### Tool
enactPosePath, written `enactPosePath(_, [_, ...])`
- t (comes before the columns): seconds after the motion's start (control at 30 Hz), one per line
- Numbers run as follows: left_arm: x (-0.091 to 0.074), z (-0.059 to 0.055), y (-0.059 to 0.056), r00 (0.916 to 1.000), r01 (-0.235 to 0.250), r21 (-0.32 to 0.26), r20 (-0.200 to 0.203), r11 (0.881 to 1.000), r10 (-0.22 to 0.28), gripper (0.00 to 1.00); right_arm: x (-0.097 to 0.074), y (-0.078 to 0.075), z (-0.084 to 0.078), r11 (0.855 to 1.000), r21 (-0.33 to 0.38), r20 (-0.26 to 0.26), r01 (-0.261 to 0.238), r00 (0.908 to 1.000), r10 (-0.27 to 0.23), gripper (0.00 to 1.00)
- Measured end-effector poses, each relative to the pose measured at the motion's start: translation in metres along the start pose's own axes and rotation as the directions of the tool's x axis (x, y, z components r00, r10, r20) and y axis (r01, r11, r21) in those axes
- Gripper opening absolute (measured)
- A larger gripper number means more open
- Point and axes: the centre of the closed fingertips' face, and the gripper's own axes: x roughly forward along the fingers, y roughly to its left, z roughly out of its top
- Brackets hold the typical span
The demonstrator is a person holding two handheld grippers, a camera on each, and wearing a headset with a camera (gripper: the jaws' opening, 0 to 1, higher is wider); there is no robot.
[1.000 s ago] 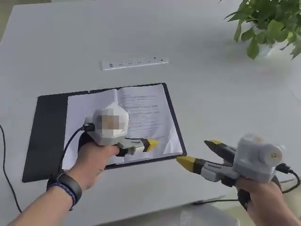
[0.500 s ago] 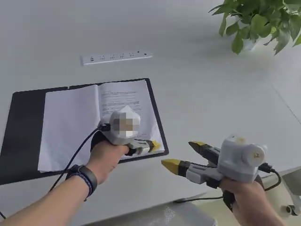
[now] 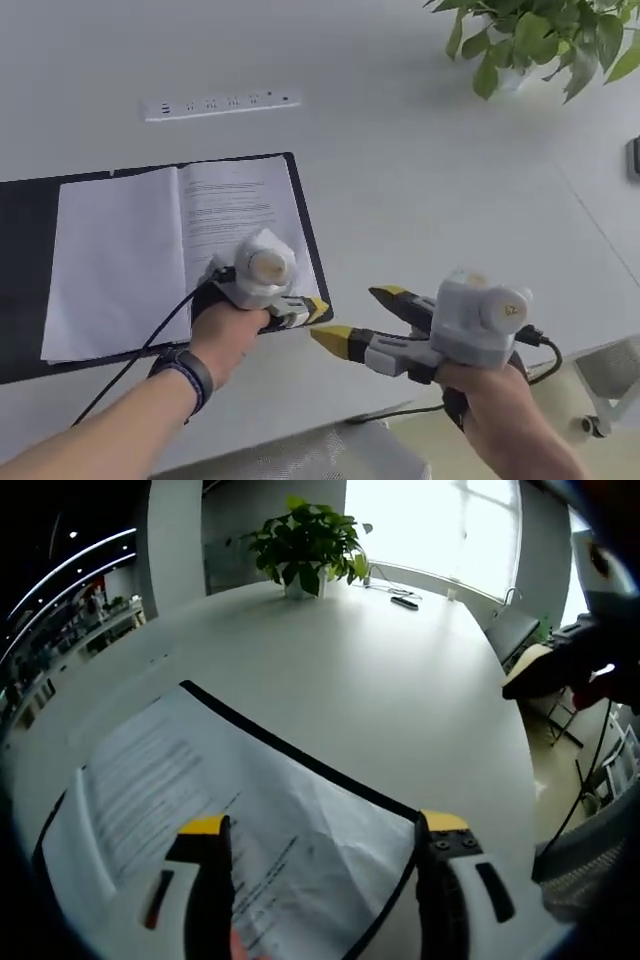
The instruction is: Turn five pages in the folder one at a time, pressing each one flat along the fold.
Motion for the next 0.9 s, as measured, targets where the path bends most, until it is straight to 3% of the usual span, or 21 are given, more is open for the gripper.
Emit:
enactPosePath(0.13, [0.0,-0.005,0.001,1.0,0.003,0.054,-0.008,0.999,-0.002,0.75,0.002,-0.004,-0.001,1.0,0.005,-0.005,0.001,1.0,-0.001,0.71])
enactPosePath(0.6, [-0.003,-0.004,0.005,0.9988,0.045,0.047,0.018,0.998,-0.046,0.72,0.008,-0.004,-0.001,1.0,0.019,-0.006,-0.01,0.9999,0.01,0.69])
enactPosePath(0.9, [-0.003,-0.004,0.011,0.9993,0.028,0.054,0.024,0.998,-0.03,0.64,0.009,-0.007,0.0,1.0,0.03,-0.006,-0.007,1.0,0.007,0.68])
